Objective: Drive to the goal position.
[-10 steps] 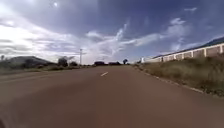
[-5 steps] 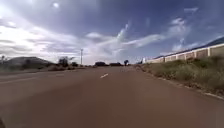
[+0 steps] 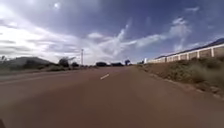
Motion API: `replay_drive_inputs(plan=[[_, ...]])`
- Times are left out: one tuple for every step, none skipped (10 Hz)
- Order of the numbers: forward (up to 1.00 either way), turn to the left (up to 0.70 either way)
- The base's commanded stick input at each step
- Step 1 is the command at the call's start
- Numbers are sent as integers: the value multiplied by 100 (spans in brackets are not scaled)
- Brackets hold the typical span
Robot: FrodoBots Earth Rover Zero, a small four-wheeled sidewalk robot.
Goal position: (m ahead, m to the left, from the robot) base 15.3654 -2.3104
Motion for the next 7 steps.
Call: replay_drive_inputs(plan=[[100, -5], [100, -11], [100, -16], [100, -40], [100, -40], [100, -40], [100, 0]])
